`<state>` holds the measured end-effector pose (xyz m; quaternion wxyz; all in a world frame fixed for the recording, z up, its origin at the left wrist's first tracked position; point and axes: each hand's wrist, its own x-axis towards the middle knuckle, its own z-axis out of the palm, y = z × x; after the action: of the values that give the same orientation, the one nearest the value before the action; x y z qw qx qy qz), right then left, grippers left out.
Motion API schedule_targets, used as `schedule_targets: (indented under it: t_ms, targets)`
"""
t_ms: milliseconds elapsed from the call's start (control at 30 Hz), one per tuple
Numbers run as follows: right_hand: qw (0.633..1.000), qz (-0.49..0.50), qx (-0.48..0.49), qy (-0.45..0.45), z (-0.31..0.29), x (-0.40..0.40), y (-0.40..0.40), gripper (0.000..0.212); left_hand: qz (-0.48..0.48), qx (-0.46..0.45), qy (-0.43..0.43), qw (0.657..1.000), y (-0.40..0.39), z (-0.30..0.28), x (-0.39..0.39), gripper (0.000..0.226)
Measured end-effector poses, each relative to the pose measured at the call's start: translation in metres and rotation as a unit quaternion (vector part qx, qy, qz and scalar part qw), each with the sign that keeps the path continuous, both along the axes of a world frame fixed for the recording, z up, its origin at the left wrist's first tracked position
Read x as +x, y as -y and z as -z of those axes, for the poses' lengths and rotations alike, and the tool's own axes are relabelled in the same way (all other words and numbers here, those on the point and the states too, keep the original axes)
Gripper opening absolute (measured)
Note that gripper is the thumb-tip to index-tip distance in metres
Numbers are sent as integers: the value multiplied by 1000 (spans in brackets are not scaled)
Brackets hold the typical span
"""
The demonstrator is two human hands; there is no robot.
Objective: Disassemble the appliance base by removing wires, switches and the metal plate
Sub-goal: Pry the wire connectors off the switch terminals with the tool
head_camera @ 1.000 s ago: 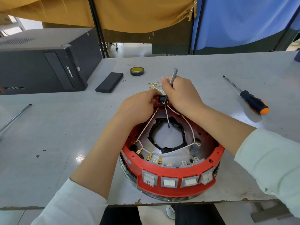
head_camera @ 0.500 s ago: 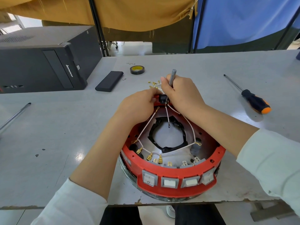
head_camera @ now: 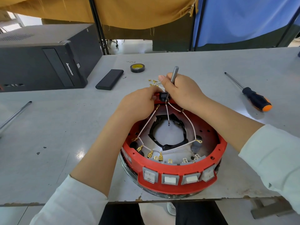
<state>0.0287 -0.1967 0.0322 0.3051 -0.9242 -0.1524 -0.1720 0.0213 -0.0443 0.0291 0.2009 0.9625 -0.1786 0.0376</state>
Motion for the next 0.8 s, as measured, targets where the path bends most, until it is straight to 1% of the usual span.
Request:
schedule_targets:
  t_ms: [133,200,267,367,400,500,533,800]
  targets:
    - [998,-28,-41,28,1,-4,0,45,4,10,14,1000,0,0,-1,44]
    - [998,-37,-43,32,-1,-5,1,45,9,15,21,1000,1,0,-2,45]
    - [998,-42,-38,21,-2,-4,1,45,7,16,19,1000,1,0,-3,42]
    - [995,-44,-87,-3,0,-5,-3,43,-3,18,16,1000,0,1,-2,32]
    - [996,-42,-77,-2,1,-5,-3,43,-3,15,15,1000,0,1,-1,32]
    - [999,-29,30,18,-1,-5,-1,44,3,13,7,1000,1,0,-1,38]
    - [998,-25,49,26,-1,-5,-1,45,3,13,6,1000,0,-1,-1,38]
    - [999,-21,41,25,-1,-5,-1,45,-1,10,10,1000,0,0,-1,38]
